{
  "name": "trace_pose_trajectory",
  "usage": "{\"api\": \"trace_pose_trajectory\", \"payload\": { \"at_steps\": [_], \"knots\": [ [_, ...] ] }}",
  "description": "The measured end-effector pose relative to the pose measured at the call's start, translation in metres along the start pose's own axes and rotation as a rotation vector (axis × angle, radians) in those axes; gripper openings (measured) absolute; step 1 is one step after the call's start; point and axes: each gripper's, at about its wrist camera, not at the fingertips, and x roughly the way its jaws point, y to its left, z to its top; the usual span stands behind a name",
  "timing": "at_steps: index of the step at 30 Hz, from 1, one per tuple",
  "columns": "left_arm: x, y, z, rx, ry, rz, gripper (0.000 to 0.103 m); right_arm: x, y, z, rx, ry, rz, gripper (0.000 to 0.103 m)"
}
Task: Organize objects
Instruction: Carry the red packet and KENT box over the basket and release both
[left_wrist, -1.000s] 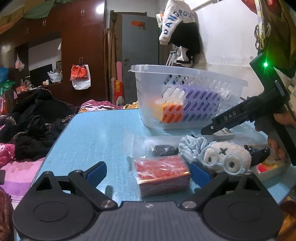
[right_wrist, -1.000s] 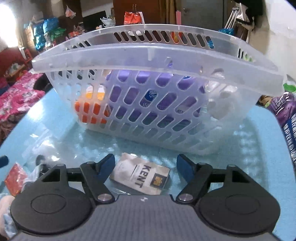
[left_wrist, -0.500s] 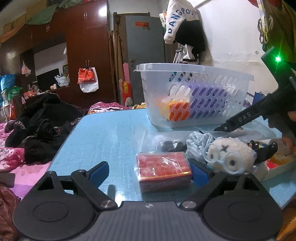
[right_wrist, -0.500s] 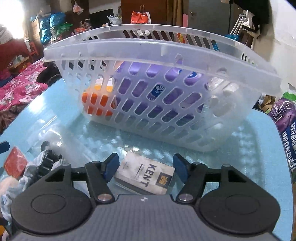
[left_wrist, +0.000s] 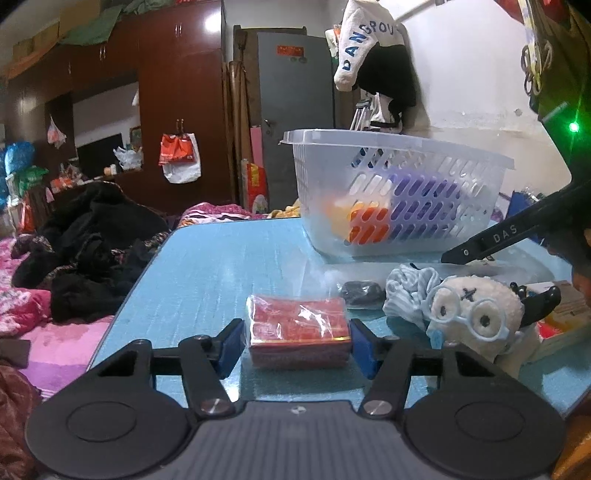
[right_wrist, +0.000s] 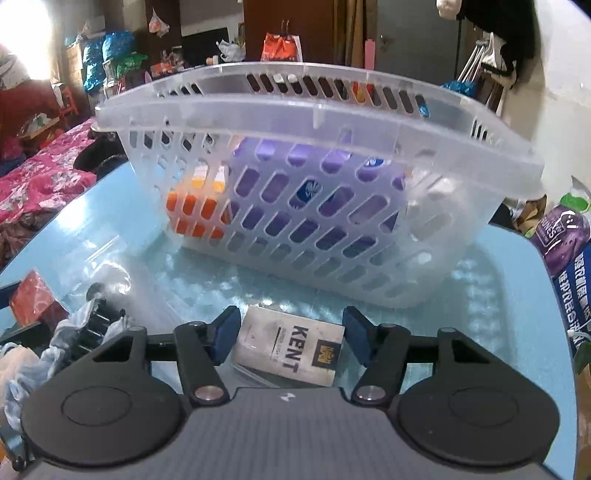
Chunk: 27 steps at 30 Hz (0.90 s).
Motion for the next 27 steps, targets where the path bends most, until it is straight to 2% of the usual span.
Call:
{"api": "trace_pose_trajectory", "payload": {
  "at_steps": [11,17,22,27],
  "knots": [
    [-0.014,0.01,0.007,-0.044,-0.069,-0.025,0.063,-0.02,-0.016,0.005,0.043,-0.083,0.018,0.063],
    [-0.022,0.004,0.018,-0.051,-0.117,-0.067,0.063,-0.044,-0.027,-0.003,0.062,-0.13,0.033,0.063],
    [-0.03,-0.01,0.05,-0.038,-0.168,-0.125,0.063,-0.086,-0.023,0.003,0.049,-0.222,0.078,0.063],
    [-0.027,-0.017,0.105,-0.061,-0.216,-0.209,0.063,-0.118,-0.012,0.041,0.026,-0.318,0.059,0.063]
  ]
}}
